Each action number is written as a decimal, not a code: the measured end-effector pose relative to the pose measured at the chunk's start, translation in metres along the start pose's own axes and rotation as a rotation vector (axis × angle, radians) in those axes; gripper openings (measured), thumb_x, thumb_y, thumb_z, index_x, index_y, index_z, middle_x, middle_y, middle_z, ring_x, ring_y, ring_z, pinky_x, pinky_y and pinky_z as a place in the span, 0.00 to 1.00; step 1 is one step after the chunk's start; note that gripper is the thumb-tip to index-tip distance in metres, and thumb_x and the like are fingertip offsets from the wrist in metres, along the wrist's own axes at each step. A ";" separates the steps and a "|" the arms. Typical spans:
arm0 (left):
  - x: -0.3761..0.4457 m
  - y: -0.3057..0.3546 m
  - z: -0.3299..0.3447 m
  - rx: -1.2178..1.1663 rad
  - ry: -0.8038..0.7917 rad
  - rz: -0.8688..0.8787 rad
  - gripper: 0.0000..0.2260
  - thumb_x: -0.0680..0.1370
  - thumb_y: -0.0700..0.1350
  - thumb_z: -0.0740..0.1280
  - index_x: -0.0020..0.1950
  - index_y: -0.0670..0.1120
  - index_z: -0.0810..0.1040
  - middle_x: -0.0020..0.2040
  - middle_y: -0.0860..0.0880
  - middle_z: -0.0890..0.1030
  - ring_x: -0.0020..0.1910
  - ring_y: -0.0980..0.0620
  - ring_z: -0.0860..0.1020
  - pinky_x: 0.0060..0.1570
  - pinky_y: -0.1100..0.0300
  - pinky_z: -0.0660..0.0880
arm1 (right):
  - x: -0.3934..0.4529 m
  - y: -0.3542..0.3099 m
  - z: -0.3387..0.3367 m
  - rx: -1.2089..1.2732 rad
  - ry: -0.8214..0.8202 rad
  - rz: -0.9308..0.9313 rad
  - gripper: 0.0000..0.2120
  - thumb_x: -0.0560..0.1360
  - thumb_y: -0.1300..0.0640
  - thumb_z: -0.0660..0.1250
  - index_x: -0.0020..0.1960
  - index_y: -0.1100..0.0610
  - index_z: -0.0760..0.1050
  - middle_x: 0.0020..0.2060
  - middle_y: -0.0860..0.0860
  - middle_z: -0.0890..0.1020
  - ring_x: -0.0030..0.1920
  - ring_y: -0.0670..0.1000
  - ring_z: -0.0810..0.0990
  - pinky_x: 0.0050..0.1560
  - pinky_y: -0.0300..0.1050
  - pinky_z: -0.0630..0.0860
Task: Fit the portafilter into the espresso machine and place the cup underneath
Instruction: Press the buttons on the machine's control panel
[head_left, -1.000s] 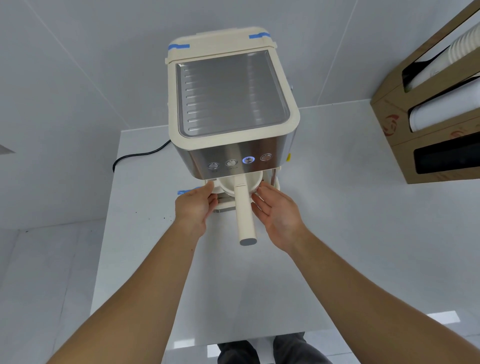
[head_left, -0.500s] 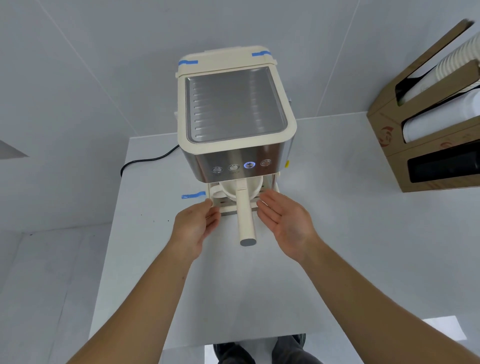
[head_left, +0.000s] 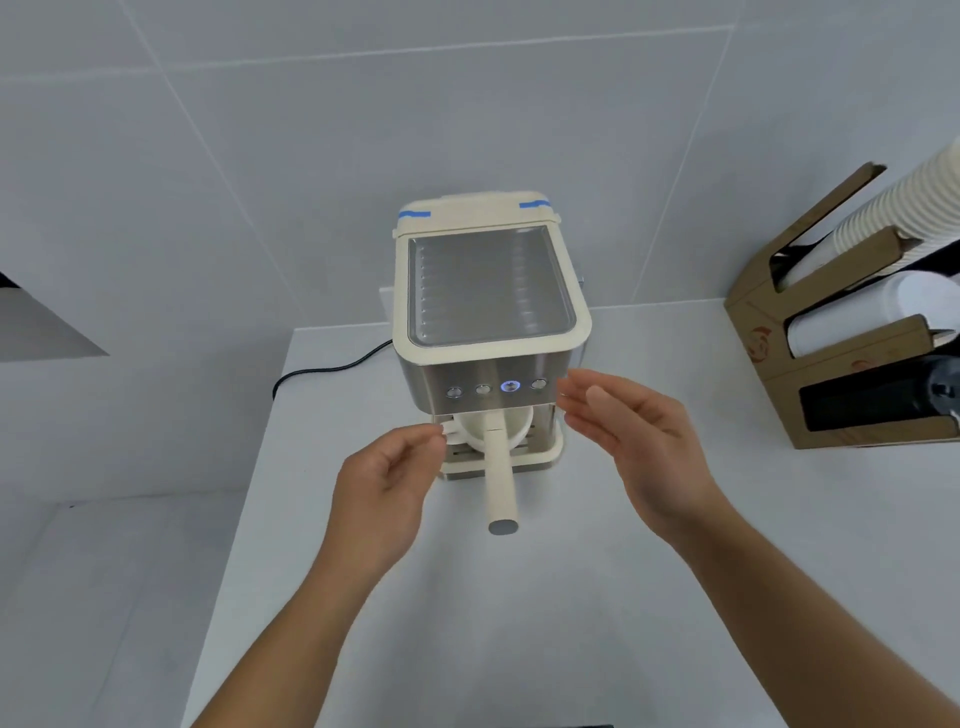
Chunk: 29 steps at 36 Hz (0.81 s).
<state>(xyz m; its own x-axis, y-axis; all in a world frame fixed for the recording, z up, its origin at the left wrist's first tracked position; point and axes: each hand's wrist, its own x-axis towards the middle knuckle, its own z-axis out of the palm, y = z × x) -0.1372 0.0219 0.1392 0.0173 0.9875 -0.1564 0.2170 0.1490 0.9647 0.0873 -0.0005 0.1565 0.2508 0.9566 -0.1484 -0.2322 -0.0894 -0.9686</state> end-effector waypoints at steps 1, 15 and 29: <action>0.001 0.005 -0.002 0.026 0.004 0.046 0.06 0.77 0.43 0.69 0.50 0.52 0.84 0.44 0.61 0.85 0.44 0.65 0.81 0.44 0.72 0.73 | 0.001 -0.006 0.001 -0.062 -0.013 -0.043 0.10 0.76 0.59 0.67 0.55 0.53 0.82 0.50 0.50 0.88 0.55 0.52 0.85 0.60 0.48 0.79; 0.044 0.056 -0.019 0.610 -0.028 0.606 0.11 0.77 0.44 0.69 0.59 0.47 0.82 0.55 0.58 0.79 0.55 0.64 0.75 0.55 0.79 0.64 | 0.036 -0.057 0.026 -0.922 -0.147 -0.448 0.17 0.78 0.59 0.67 0.66 0.54 0.78 0.62 0.46 0.80 0.58 0.43 0.80 0.54 0.17 0.63; 0.092 0.066 -0.022 1.054 -0.276 0.660 0.32 0.76 0.64 0.49 0.72 0.47 0.72 0.73 0.49 0.72 0.72 0.50 0.69 0.72 0.55 0.65 | 0.071 -0.033 0.026 -1.373 -0.374 -0.610 0.23 0.77 0.55 0.67 0.71 0.58 0.71 0.71 0.53 0.73 0.74 0.54 0.66 0.73 0.40 0.46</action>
<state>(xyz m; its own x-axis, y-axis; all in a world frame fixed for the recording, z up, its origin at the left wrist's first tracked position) -0.1427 0.1237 0.1936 0.5914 0.7965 0.1258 0.7549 -0.6017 0.2609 0.0888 0.0775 0.1833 -0.3073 0.9349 0.1778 0.8785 0.3505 -0.3247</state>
